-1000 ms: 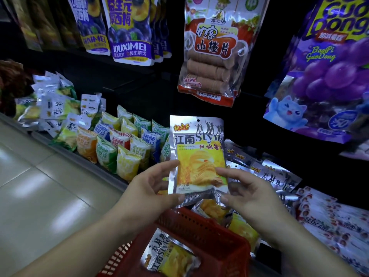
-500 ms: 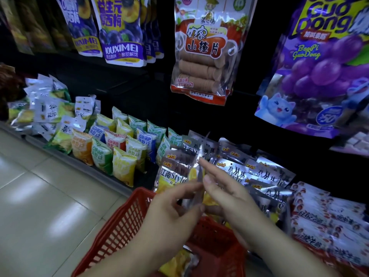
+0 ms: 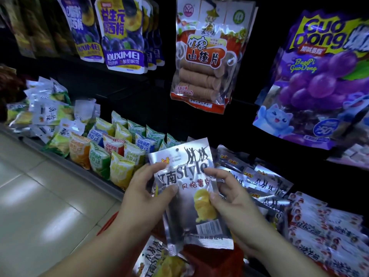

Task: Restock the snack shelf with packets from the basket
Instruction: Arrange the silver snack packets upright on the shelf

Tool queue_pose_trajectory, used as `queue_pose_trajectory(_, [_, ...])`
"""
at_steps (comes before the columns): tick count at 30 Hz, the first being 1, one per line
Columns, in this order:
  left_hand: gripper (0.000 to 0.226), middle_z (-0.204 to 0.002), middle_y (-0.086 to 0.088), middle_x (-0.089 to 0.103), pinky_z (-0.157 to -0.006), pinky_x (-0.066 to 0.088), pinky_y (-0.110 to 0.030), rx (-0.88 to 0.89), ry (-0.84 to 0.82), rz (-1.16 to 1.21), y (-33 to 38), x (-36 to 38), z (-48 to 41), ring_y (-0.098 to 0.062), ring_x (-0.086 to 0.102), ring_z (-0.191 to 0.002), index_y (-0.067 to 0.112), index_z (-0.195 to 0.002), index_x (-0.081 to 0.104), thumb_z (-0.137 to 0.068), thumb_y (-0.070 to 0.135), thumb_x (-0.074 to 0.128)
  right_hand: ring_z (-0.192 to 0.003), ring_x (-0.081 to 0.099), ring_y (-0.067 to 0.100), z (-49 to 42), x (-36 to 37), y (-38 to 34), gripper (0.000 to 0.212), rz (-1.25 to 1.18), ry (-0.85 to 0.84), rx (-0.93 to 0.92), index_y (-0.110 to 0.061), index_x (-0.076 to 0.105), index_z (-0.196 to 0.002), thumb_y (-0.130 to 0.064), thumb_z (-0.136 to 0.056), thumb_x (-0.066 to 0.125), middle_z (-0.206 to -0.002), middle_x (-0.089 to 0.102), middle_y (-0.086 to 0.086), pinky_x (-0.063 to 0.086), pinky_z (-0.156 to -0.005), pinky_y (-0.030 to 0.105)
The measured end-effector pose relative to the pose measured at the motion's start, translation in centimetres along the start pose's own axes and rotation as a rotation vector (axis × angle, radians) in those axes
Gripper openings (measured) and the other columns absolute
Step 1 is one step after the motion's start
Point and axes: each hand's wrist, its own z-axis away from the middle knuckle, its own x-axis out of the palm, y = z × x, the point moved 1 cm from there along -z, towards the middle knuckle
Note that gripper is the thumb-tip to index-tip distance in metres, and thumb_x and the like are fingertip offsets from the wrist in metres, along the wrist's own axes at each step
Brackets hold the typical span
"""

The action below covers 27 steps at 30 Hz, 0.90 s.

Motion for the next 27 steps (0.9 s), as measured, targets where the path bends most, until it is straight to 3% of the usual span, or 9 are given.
queue_pose_trajectory(5, [0.038, -0.088, -0.015, 0.069, -0.071, 0.053, -0.026, -0.117, -0.044, 0.177, 0.0, -0.1, 0.4, -0.018, 0.065, -0.078, 0.042, -0.107, 0.074, -0.083, 0.014, 0.084, -0.075, 0.069, 0.018, -0.3, -0.2, -0.2, 0.042, 0.030, 0.027, -0.041, -0.041, 0.069, -0.110, -0.001, -0.098, 0.065, -0.113, 0.069, 0.005, 0.058, -0.063, 0.033])
queue_pose_trajectory(7, [0.038, -0.096, 0.004, 0.074, -0.069, 0.052, -0.015, -0.095, -0.032, 0.142, 0.3, -0.3, 0.5, -0.006, 0.067, -0.082, 0.040, -0.105, 0.075, -0.080, 0.014, 0.087, -0.087, 0.073, 0.021, -0.4, -0.3, 0.1, 0.038, 0.107, 0.031, -0.095, -0.043, 0.069, -0.109, -0.011, -0.090, 0.077, -0.118, 0.069, -0.004, 0.062, -0.072, 0.038])
queue_pose_trajectory(11, [0.039, -0.084, 0.004, 0.076, -0.071, 0.059, -0.033, -0.078, -0.076, 0.201, 0.8, 0.1, 0.8, -0.022, 0.070, -0.075, 0.041, -0.104, 0.075, -0.083, 0.010, 0.084, -0.109, 0.070, 0.020, -0.3, 0.1, 0.5, 0.041, 0.168, 0.091, -0.111, -0.043, 0.073, -0.108, -0.009, -0.087, 0.081, -0.120, 0.068, -0.015, 0.063, -0.082, 0.047])
queue_pose_trajectory(14, [0.034, -0.080, -0.002, 0.071, -0.063, 0.052, -0.026, -0.065, -0.058, 0.242, 0.6, 0.3, 0.8, -0.016, 0.061, -0.068, 0.036, -0.109, 0.075, -0.090, 0.007, 0.075, -0.108, 0.068, 0.007, -0.4, 0.0, 0.7, 0.038, 0.170, 0.180, -0.102, -0.043, 0.076, -0.103, -0.010, -0.087, 0.080, -0.113, 0.070, -0.021, 0.063, -0.079, 0.048])
queue_pose_trajectory(17, [0.034, -0.088, -0.006, 0.074, -0.068, 0.048, -0.035, -0.067, -0.066, 0.217, 0.0, 0.4, 0.6, -0.022, 0.057, -0.072, 0.039, -0.110, 0.075, -0.096, 0.009, 0.069, -0.088, 0.072, 0.018, -0.6, -0.2, 0.7, 0.031, 0.121, 0.220, -0.072, -0.038, 0.076, -0.103, -0.012, -0.087, 0.080, -0.104, 0.072, -0.011, 0.063, -0.074, 0.053])
queue_pose_trajectory(19, [0.036, -0.090, -0.009, 0.075, -0.076, 0.046, -0.039, -0.073, -0.051, 0.225, -0.3, 0.2, 0.3, -0.023, 0.055, -0.078, 0.041, -0.107, 0.075, -0.098, 0.007, 0.066, -0.068, 0.070, 0.012, -0.6, -0.1, 0.6, 0.029, 0.051, 0.207, -0.042, -0.031, 0.076, -0.105, -0.009, -0.088, 0.078, -0.096, 0.071, -0.003, 0.062, -0.057, 0.038])
queue_pose_trajectory(21, [0.035, -0.093, -0.015, 0.073, -0.081, 0.047, -0.038, -0.095, -0.037, 0.277, -0.2, -0.1, 0.0, -0.024, 0.055, -0.082, 0.039, -0.104, 0.075, -0.098, 0.006, 0.066, -0.079, 0.071, 0.004, -0.5, -0.2, 0.5, 0.029, 0.049, 0.174, -0.042, -0.031, 0.075, -0.108, -0.010, -0.088, 0.077, -0.110, 0.069, 0.001, 0.062, -0.065, 0.029])
queue_pose_trajectory(24, [0.026, -0.088, -0.013, 0.074, -0.078, 0.053, -0.030, -0.112, -0.041, 0.305, 0.1, -0.2, 0.2, -0.018, 0.063, -0.082, 0.034, -0.101, 0.075, -0.097, 0.009, 0.067, -0.094, 0.073, 0.017, -0.3, -0.2, 0.5, 0.034, 0.026, 0.138, -0.027, -0.041, 0.074, -0.108, -0.013, -0.089, 0.076, -0.126, 0.064, 0.000, 0.064, -0.081, 0.044])
queue_pose_trajectory(27, [0.011, -0.081, -0.015, 0.073, -0.074, 0.051, -0.035, -0.119, -0.018, 0.318, 0.1, 0.0, 0.4, -0.022, 0.060, -0.075, 0.028, -0.100, 0.073, -0.096, 0.019, 0.069, -0.083, 0.070, -0.005, 0.0, -0.1, 0.1, 0.037, 0.021, 0.127, -0.040, -0.042, 0.071, -0.114, -0.013, -0.091, 0.075, -0.123, 0.064, -0.005, 0.061, -0.061, 0.023])
